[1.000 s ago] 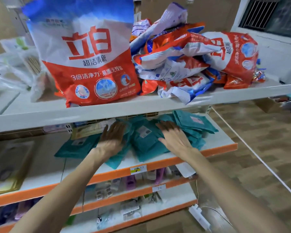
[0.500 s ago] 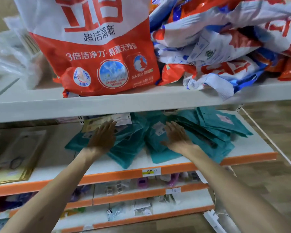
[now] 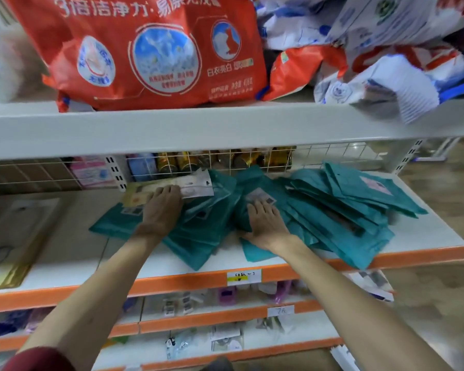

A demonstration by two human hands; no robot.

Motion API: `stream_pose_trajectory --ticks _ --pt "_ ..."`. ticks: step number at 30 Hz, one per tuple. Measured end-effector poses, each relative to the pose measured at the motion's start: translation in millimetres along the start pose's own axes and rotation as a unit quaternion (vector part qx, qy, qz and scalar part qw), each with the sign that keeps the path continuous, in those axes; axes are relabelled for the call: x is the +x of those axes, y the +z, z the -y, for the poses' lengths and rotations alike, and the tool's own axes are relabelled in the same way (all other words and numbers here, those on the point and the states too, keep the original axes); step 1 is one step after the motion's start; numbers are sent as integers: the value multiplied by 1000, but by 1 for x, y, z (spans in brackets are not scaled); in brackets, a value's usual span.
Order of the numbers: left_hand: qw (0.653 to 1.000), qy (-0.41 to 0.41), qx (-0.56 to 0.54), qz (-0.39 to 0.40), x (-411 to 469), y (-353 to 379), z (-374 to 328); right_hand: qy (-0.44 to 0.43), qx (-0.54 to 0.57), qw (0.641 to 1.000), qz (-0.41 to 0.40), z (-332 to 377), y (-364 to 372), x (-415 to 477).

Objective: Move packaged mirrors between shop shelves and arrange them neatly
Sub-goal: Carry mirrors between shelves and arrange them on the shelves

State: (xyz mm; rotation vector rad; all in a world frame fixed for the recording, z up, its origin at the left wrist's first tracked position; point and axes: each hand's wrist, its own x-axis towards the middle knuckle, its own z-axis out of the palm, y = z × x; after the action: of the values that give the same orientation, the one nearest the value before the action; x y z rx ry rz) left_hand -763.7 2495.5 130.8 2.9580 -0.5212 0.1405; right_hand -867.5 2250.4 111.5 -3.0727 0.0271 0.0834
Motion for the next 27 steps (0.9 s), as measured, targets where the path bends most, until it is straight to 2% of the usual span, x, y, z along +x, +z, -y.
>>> stream_pose_trajectory --ticks 3,5,8,12,16,19,21,23,25,27 --pt "997 27 71 -11 -7 -9 -7 13 -17 1000 -13 6 -6 -6" --pt "993 32 116 -9 -12 -15 -12 5 -68 998 -15 9 -9 -13" --pt "990 31 138 -4 -22 -24 -20 14 -156 987 26 10 -10 -25" --pt "988 23 151 4 -34 -33 -28 -31 -126 992 -8 10 -17 -37" --pt "986 3 167 5 -44 -42 -34 -46 -155 986 49 18 -54 -62" --pt "979 -17 203 16 -51 -48 -37 -26 -170 985 0 11 -73 -62" --pt "979 -20 200 16 -53 -48 -38 -21 -153 988 -18 5 -88 -62" --pt "984 -16 178 10 -54 -49 -37 -25 -98 995 2 1 -116 -66" --pt "984 -9 176 2 -53 -50 -37 10 -58 998 14 -5 -148 -68" --pt "983 -7 185 0 -54 -51 -38 50 -7 999 -16 -11 -175 -70"
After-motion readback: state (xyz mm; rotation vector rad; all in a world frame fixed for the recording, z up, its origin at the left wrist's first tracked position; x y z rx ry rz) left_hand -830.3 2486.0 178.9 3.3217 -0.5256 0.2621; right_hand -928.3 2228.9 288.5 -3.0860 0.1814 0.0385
